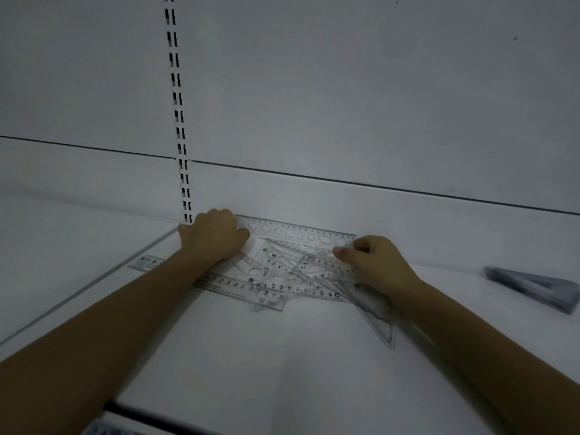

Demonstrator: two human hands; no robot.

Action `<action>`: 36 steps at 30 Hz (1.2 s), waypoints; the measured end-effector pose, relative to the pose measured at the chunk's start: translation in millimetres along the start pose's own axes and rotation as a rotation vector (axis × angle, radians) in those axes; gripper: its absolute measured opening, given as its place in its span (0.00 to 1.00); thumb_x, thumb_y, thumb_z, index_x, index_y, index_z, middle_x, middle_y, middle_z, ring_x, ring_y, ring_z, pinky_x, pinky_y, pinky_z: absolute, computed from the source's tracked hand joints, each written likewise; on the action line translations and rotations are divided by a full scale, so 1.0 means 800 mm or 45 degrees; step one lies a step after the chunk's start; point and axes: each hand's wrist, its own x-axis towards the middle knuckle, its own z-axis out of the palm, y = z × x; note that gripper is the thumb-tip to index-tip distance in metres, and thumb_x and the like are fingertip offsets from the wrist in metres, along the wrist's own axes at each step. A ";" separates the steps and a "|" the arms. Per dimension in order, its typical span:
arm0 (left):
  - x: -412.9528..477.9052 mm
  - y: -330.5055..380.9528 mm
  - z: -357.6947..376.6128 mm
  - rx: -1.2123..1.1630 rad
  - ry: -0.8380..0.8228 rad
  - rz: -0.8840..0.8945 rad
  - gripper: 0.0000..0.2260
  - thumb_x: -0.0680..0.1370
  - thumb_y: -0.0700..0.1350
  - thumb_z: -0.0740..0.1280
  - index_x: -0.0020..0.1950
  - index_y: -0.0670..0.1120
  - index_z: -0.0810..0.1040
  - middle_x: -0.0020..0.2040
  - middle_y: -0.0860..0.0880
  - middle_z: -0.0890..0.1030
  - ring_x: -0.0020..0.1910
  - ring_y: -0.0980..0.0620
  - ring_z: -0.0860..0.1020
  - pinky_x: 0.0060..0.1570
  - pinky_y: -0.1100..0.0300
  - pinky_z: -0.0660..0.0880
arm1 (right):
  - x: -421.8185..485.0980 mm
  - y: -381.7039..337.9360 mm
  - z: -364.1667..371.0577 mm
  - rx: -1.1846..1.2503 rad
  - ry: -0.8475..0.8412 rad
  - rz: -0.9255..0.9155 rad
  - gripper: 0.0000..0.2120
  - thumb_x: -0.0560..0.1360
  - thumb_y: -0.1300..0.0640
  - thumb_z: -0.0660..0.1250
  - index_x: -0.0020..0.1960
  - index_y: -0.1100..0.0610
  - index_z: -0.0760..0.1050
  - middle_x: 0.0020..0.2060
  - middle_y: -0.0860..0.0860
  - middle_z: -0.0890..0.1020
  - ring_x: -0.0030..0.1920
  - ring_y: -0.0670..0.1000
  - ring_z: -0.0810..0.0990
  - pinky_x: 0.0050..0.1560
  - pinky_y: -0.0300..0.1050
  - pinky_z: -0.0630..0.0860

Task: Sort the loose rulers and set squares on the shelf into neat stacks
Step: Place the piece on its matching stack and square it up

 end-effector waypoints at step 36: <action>-0.094 0.088 -0.010 -0.078 -0.479 1.048 0.33 0.74 0.65 0.62 0.74 0.51 0.62 0.71 0.50 0.69 0.68 0.50 0.68 0.67 0.53 0.65 | -0.075 -0.002 -0.077 -0.475 -0.298 -0.095 0.24 0.65 0.42 0.75 0.55 0.51 0.72 0.43 0.46 0.74 0.39 0.43 0.71 0.37 0.36 0.67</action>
